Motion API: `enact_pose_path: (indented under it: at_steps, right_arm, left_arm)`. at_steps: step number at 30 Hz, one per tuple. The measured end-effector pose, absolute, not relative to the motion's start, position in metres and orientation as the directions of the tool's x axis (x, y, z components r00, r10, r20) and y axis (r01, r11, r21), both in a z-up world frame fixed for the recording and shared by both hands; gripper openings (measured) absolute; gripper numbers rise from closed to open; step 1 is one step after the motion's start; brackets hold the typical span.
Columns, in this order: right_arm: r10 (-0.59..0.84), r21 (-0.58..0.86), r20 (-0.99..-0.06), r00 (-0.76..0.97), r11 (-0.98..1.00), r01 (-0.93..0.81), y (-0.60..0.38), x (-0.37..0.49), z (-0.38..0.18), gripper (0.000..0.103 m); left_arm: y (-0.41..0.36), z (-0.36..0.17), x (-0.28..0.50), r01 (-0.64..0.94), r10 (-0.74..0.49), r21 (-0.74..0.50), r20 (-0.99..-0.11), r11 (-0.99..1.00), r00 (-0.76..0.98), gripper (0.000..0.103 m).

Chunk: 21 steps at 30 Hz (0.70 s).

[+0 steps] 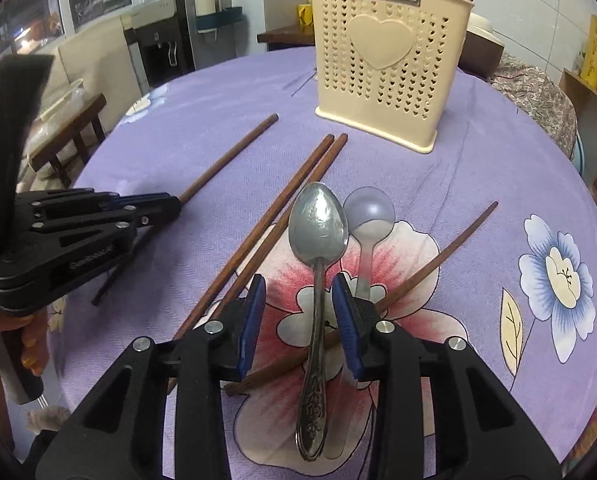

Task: Organize utensils
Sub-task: 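Close right gripper on a silver spoon and lift it while left gripper lifts the chopstick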

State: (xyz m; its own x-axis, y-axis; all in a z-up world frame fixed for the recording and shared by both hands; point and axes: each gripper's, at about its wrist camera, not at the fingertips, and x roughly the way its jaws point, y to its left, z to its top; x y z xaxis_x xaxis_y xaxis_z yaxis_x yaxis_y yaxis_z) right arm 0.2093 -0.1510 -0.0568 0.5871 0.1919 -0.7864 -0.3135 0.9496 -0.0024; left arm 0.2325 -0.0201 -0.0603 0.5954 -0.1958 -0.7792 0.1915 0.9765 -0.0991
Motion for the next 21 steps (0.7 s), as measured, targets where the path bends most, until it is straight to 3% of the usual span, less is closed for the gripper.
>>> enact_pose_path:
  at_steps: [7, 12, 21]
  right_arm:
    - [0.184, 0.001, -0.789, 0.586, 0.954, -0.298, -0.152, 0.223, -0.062, 0.037]
    - [0.179, -0.006, -0.791, 0.585, 0.954, -0.3, -0.148, 0.237, -0.063, 0.05]
    - [0.184, -0.009, -0.797, 0.575, 0.948, -0.317, -0.144, 0.259, -0.061, 0.049]
  left_arm:
    - [-0.018, -0.06, 0.234, 0.194, -0.204, -0.108, -0.779, 0.975, 0.593, 0.008]
    - [-0.017, -0.061, 0.234, 0.19, -0.212, -0.122, -0.778, 0.974, 0.592, 0.008]
    - [-0.018, -0.061, 0.236, 0.19, -0.216, -0.127, -0.78, 0.974, 0.587, 0.008]
